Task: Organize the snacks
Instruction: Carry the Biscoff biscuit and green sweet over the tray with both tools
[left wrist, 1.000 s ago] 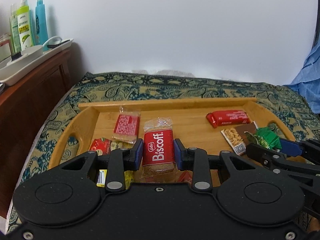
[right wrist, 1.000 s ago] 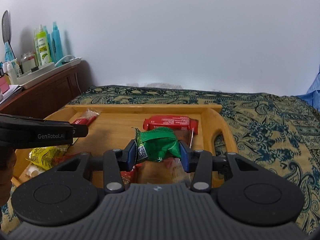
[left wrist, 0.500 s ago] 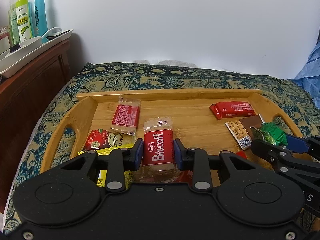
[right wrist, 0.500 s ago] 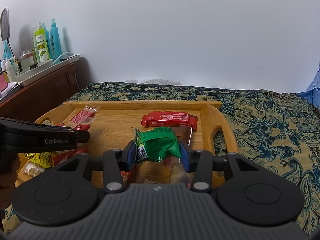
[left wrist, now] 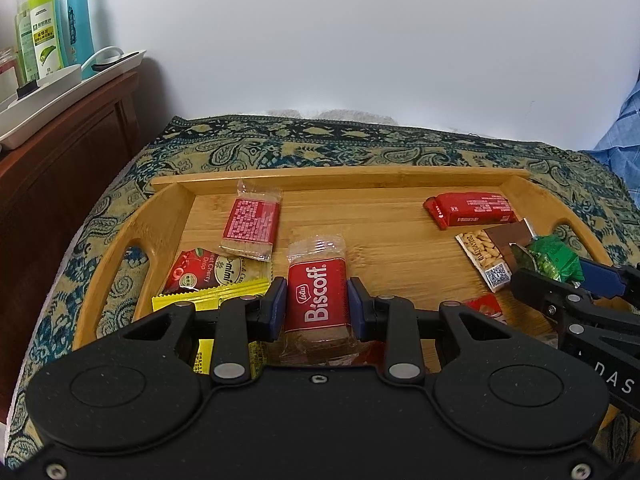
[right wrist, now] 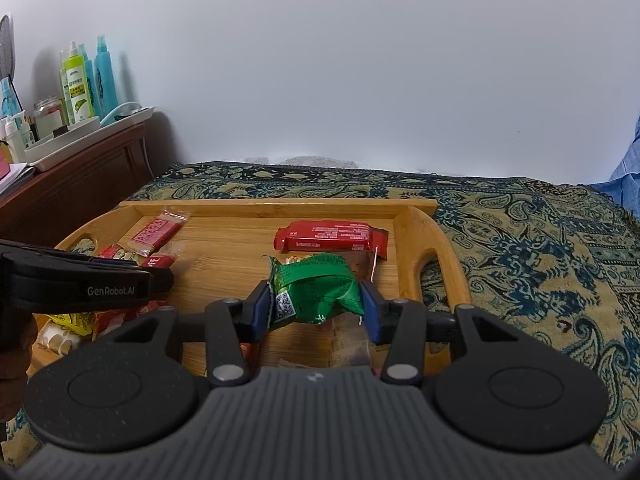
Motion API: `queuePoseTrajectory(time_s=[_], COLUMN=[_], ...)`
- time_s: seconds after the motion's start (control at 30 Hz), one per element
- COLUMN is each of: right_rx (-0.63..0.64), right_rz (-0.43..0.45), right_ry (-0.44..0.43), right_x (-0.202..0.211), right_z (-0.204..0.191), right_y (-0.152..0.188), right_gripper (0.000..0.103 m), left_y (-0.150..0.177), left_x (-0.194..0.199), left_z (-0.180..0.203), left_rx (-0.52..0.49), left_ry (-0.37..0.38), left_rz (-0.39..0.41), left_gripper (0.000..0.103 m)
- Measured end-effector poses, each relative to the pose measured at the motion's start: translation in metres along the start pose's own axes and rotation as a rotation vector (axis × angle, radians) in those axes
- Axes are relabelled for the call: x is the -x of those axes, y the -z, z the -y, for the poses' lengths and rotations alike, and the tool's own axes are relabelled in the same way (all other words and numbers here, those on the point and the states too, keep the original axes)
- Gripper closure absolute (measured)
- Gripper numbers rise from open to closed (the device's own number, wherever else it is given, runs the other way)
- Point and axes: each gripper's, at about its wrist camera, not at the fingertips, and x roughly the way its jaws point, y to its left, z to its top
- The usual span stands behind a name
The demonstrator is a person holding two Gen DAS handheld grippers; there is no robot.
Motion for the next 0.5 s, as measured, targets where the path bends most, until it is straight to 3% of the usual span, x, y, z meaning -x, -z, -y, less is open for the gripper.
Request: queuePoseTrajectory(time_s=[0.5], right_rx=[0.003], right_rz=[0.001], right_ry=[-0.001], right_x=[-0.0001], right_z=[-0.0006], right_y=[0.0003], right_gripper=[0.051], left_y=[0.0015], left_x=[-0.0022], left_z=[-0.0002], left_rx=[-0.001], left_ry=[-0.001], left_rz=[-0.007], left_gripper=[0.072])
